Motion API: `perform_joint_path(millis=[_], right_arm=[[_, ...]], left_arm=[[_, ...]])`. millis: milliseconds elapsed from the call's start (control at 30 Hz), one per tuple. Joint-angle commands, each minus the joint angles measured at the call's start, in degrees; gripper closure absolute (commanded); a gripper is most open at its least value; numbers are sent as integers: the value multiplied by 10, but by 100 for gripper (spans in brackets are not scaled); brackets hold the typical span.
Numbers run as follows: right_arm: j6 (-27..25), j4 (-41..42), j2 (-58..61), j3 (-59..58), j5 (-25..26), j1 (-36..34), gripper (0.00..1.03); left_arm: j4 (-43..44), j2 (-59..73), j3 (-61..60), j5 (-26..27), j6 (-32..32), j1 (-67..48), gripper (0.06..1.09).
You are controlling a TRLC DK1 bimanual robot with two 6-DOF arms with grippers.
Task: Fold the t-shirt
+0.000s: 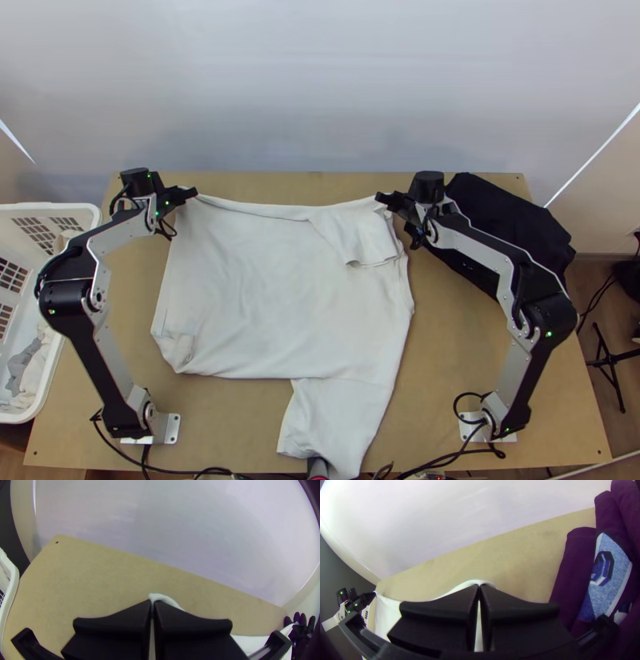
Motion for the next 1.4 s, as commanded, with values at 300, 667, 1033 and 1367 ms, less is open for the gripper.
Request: perform_joint_path(millis=[300, 667, 1033, 1367], right_arm=[[10, -112, -7, 49, 34, 7, 100], [19, -185, -80, 9, 35, 26, 100], [15, -186, -176, -104, 49, 33, 100], [22, -185, -253, -206, 63, 53, 100]], left_arm=[[-150, -40, 38, 0, -1, 10, 105], [-288, -103, 28, 72, -13, 25, 105], [-290, -169, -49, 102, -3, 70, 105], [-277, -220, -132, 116, 11, 93, 105]])
